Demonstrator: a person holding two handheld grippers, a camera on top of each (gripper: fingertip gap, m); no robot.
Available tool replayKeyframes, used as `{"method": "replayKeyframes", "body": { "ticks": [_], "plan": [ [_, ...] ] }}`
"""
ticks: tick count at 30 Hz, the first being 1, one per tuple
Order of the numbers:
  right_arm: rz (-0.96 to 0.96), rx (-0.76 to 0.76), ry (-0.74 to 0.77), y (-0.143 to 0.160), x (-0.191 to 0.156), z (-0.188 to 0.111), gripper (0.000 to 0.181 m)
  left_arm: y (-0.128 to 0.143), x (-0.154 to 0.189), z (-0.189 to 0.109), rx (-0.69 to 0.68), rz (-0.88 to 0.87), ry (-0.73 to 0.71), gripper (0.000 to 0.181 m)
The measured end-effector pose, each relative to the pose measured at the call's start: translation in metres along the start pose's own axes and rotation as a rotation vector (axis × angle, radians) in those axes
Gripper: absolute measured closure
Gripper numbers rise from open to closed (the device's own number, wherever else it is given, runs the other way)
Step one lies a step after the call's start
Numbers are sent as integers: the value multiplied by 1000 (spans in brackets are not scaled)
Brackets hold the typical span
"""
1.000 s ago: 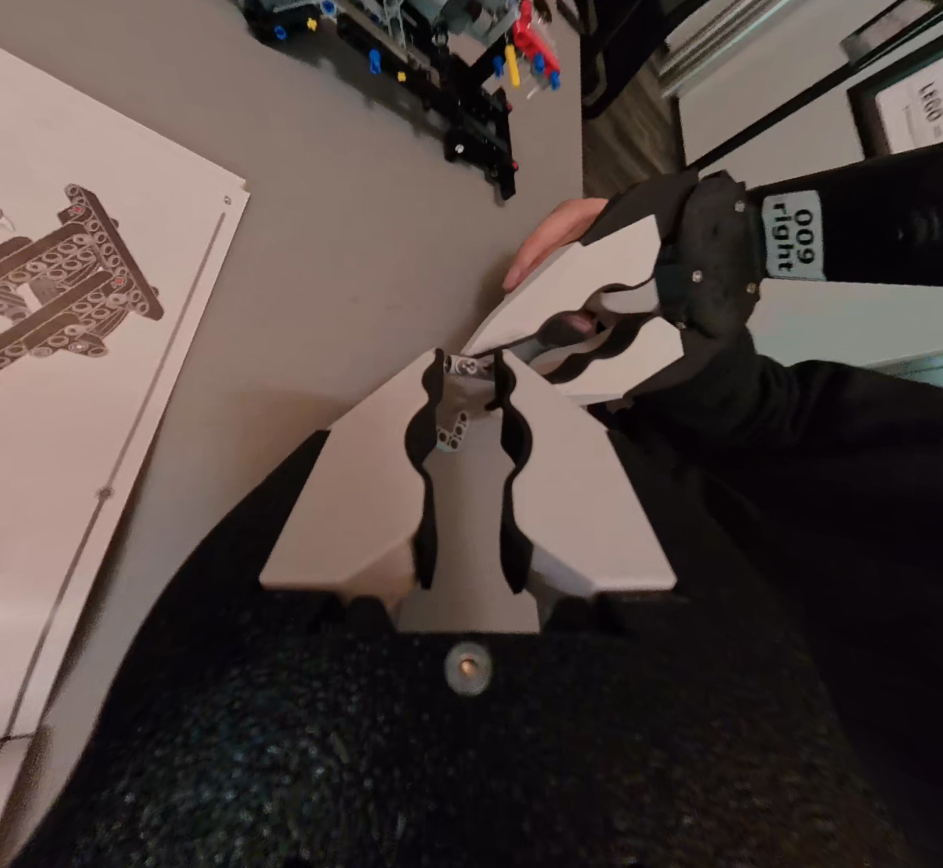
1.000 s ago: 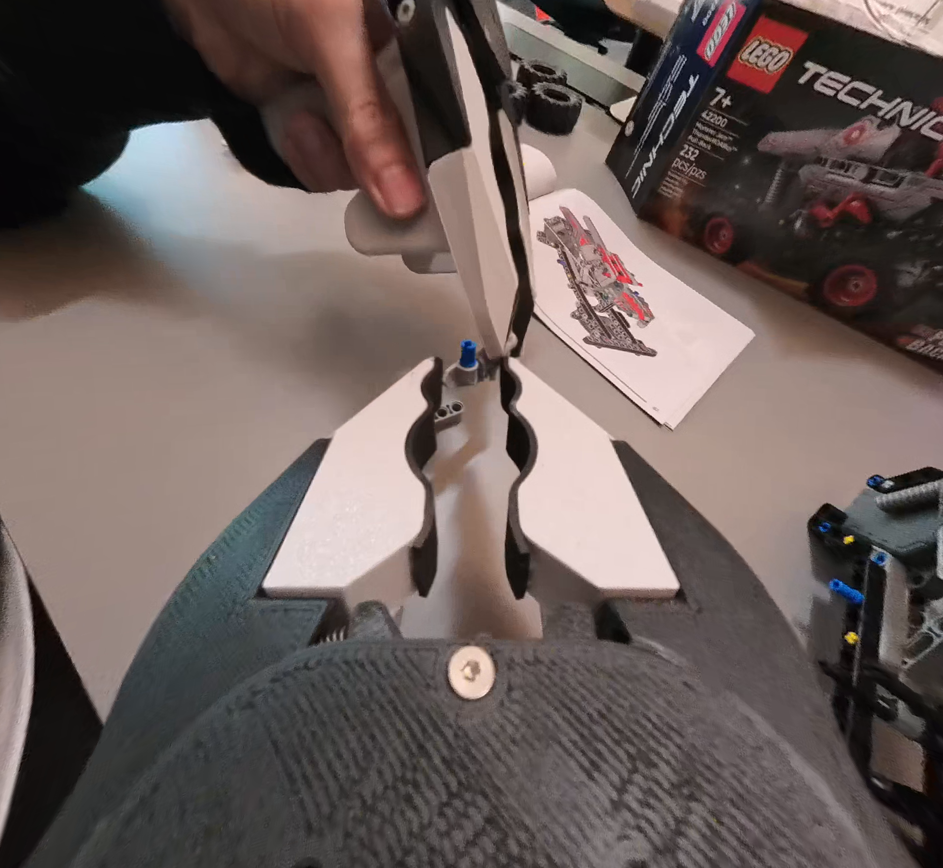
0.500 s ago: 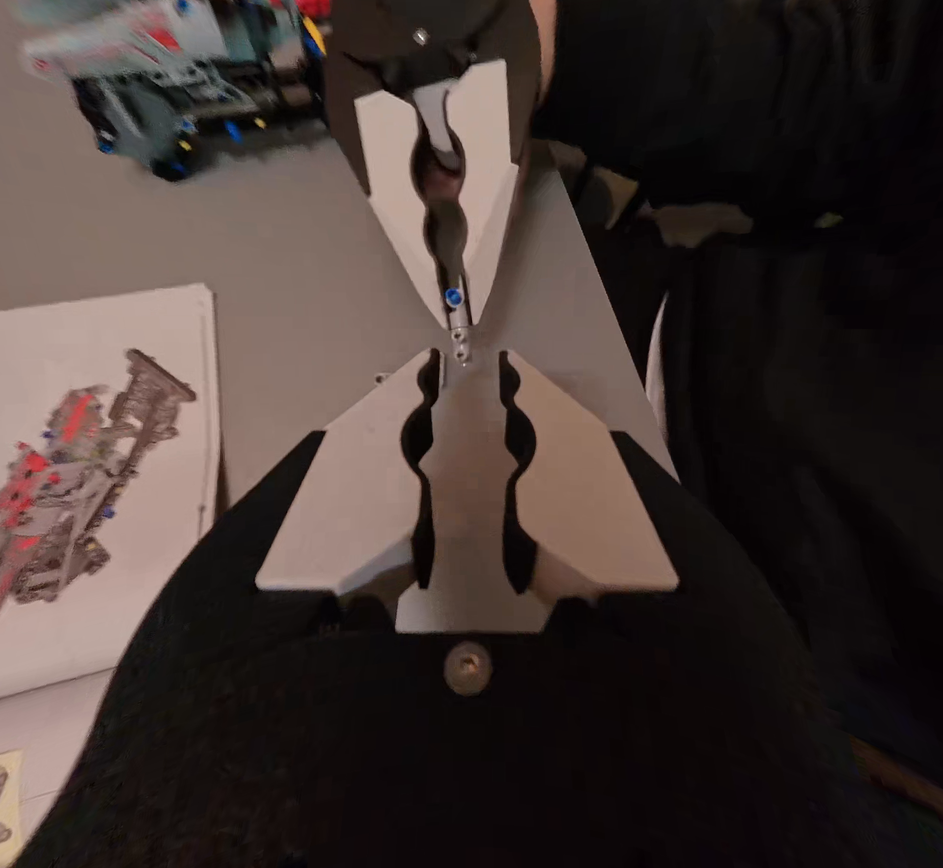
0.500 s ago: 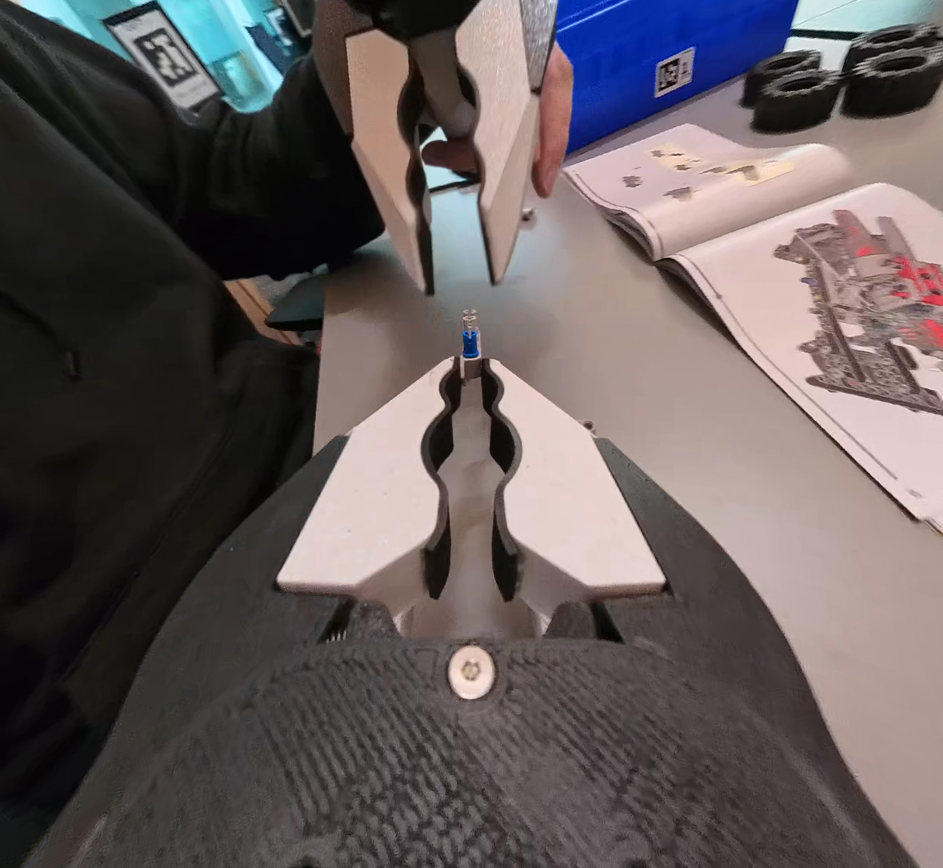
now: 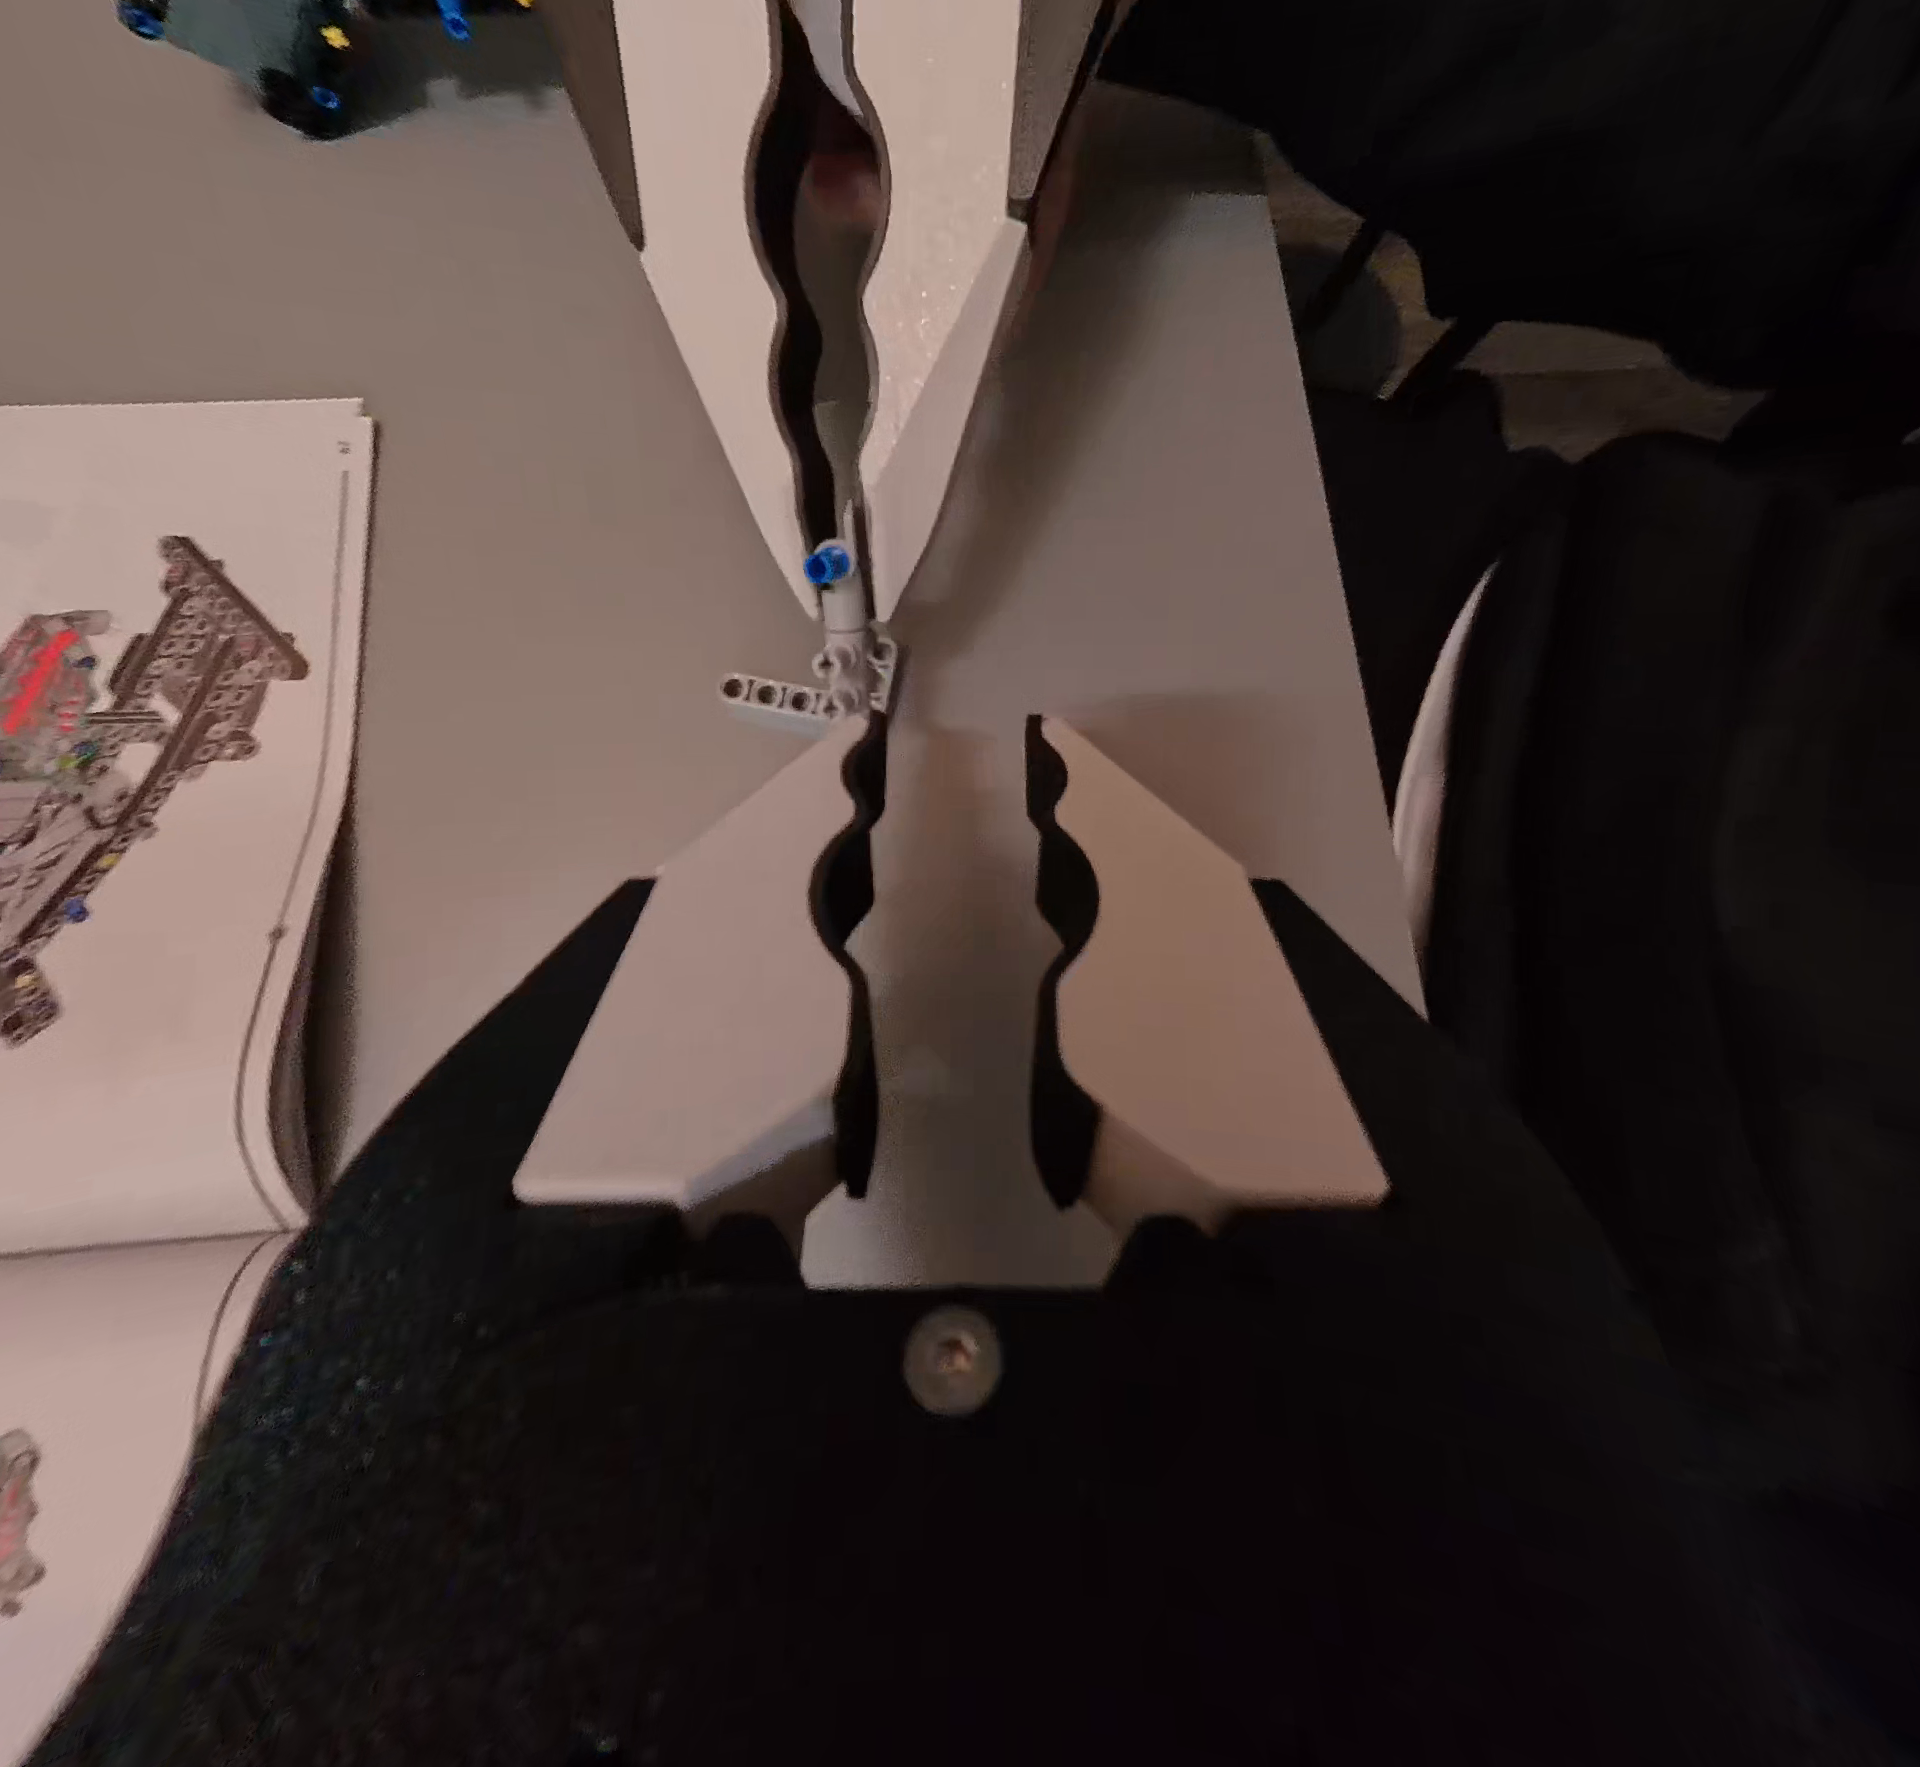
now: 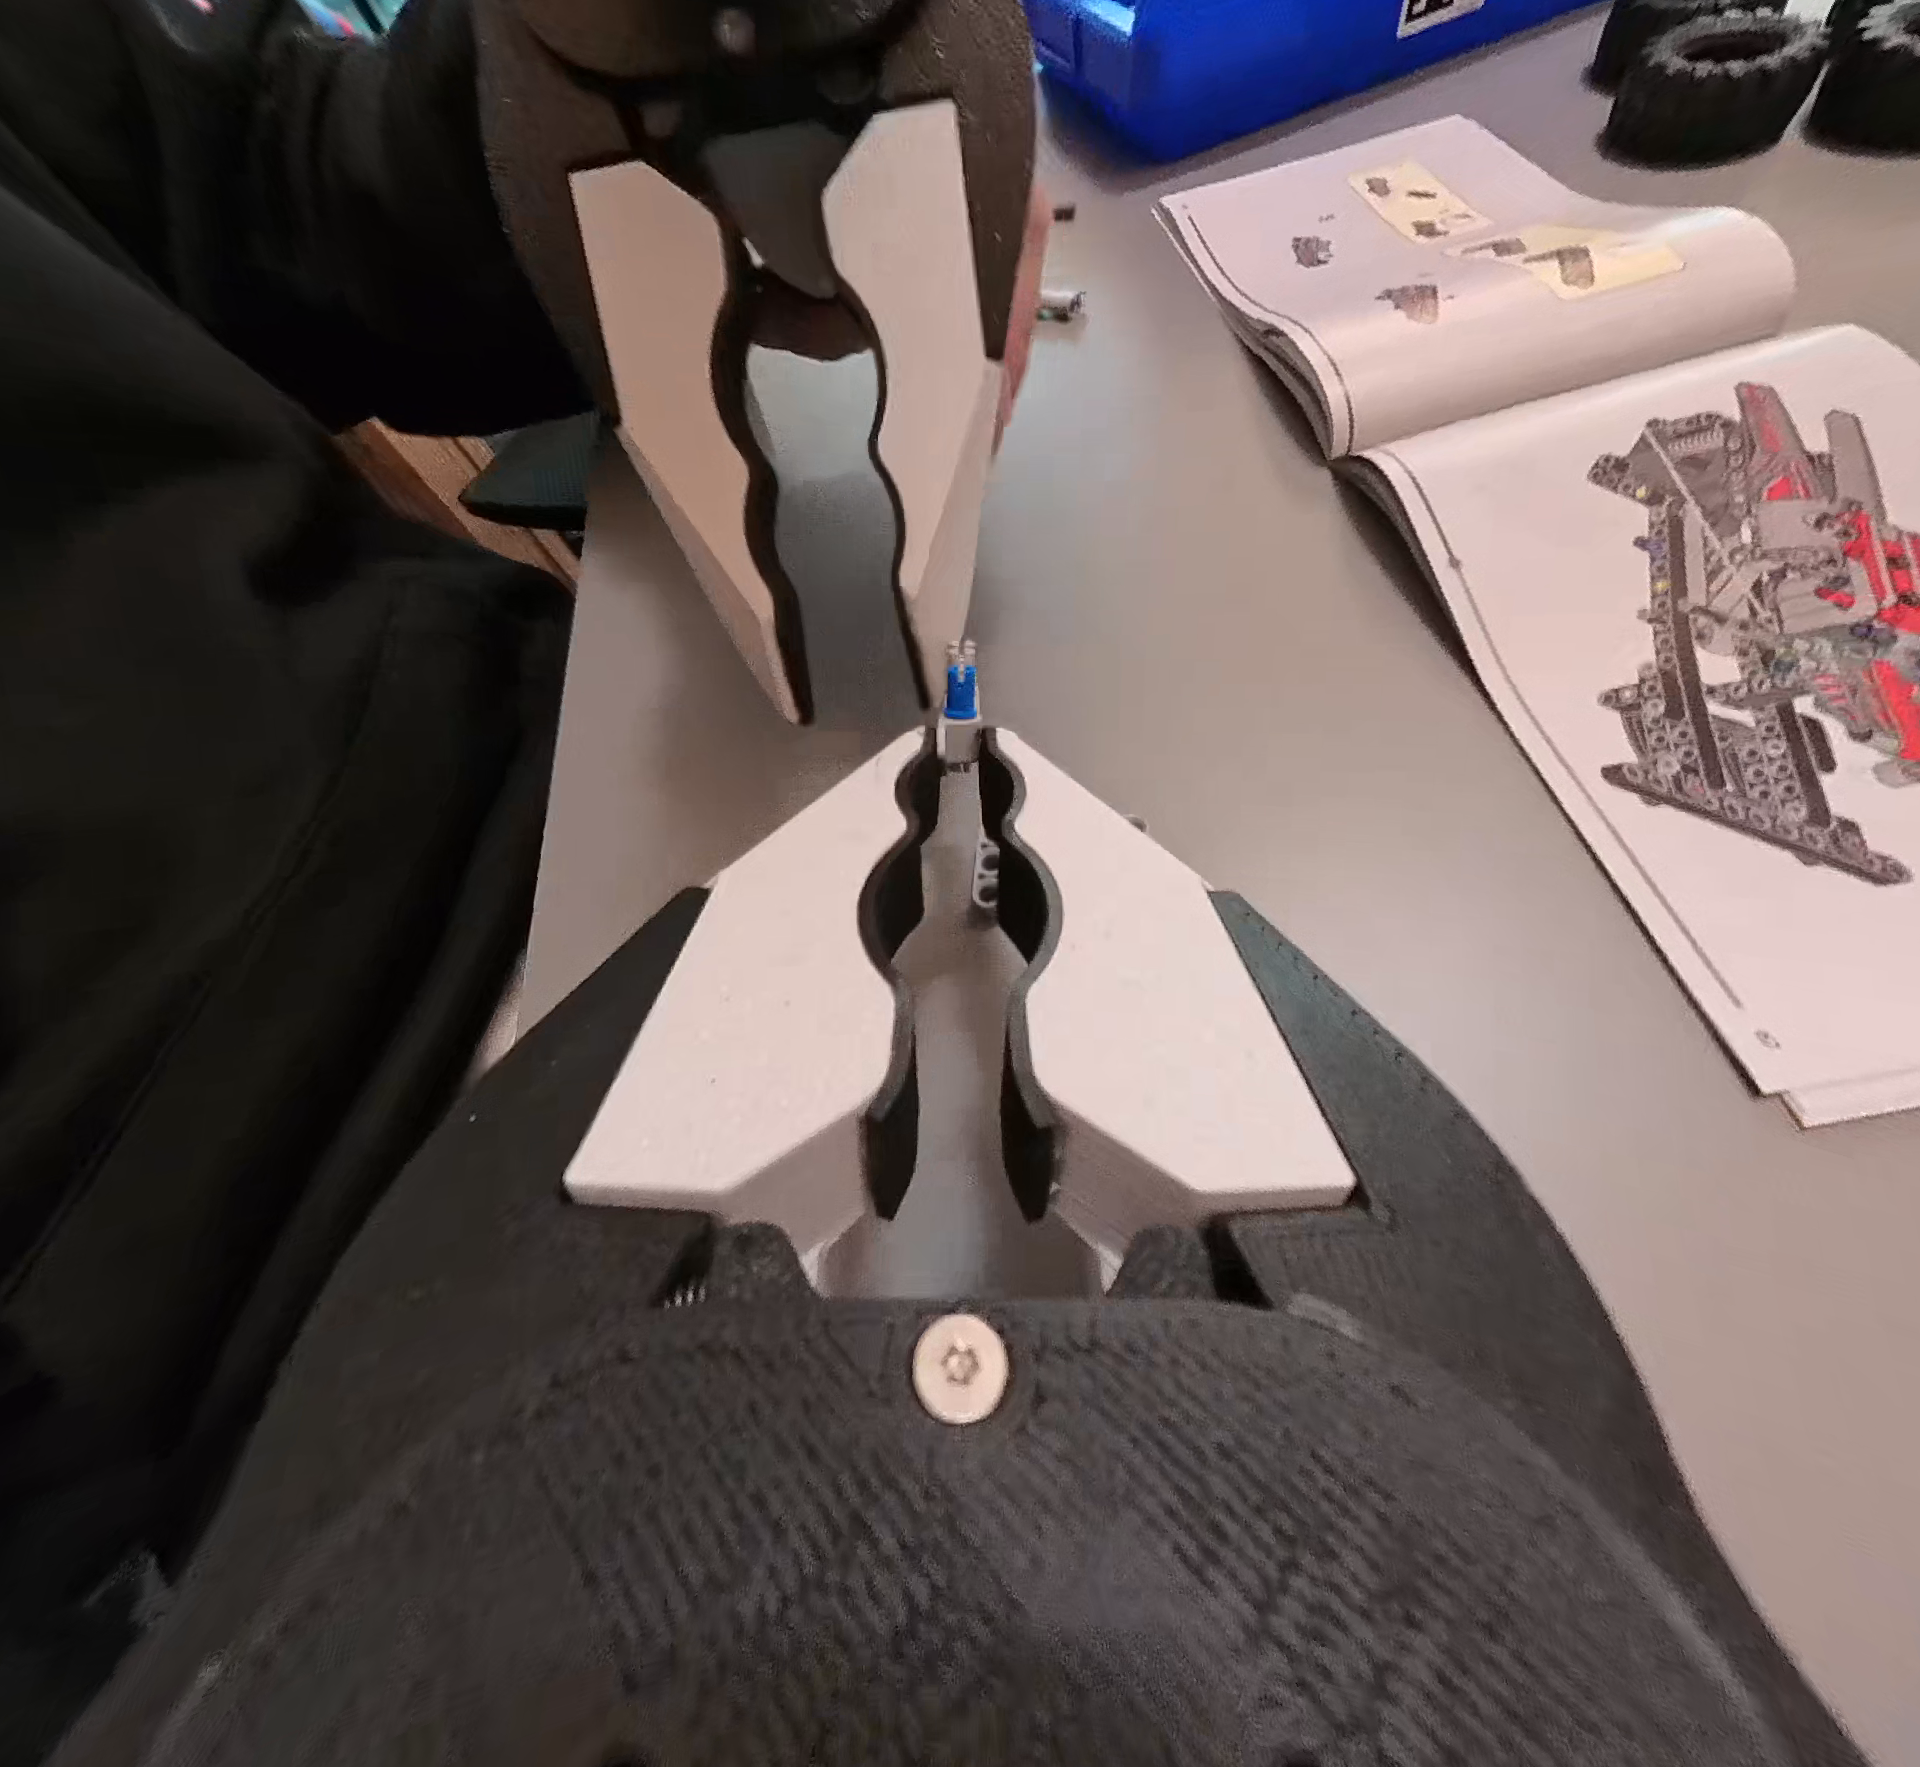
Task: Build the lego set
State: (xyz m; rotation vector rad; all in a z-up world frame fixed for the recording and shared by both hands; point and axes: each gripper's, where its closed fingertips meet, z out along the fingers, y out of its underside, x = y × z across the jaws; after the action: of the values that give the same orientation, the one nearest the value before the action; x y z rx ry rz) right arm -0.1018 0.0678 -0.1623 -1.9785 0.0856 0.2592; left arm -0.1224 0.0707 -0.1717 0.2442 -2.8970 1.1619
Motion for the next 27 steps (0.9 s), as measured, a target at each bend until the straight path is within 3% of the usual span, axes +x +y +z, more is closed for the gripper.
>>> {"method": "replayKeyframes", "body": {
  "ticks": [1,4,11,13,14,17,24,27],
  "plan": [
    [14,0,-10,2,1,-1,176,-1,-3,-2,6,-4,-28,157],
    [23,26,-87,-2,-7,-3,176,-8,-15,-4,45,-46,-106,150],
    [9,20,-102,-6,-1,5,175,-4,-21,3,81,-234,-81,176],
    [19,-4,-7,-2,11,6,171,2,-30,3,107,-381,-110,176],
    [18,-46,67,5,19,6,154,6,-35,4,125,-463,-127,176],
    [-36,-242,234,35,29,3,153,14,-38,10,179,-644,-138,176],
    [-77,-356,299,43,8,15,144,18,-30,27,233,-842,-136,176],
    [-88,-373,329,45,10,18,151,19,-30,24,261,-859,-150,176]
  ]
}}
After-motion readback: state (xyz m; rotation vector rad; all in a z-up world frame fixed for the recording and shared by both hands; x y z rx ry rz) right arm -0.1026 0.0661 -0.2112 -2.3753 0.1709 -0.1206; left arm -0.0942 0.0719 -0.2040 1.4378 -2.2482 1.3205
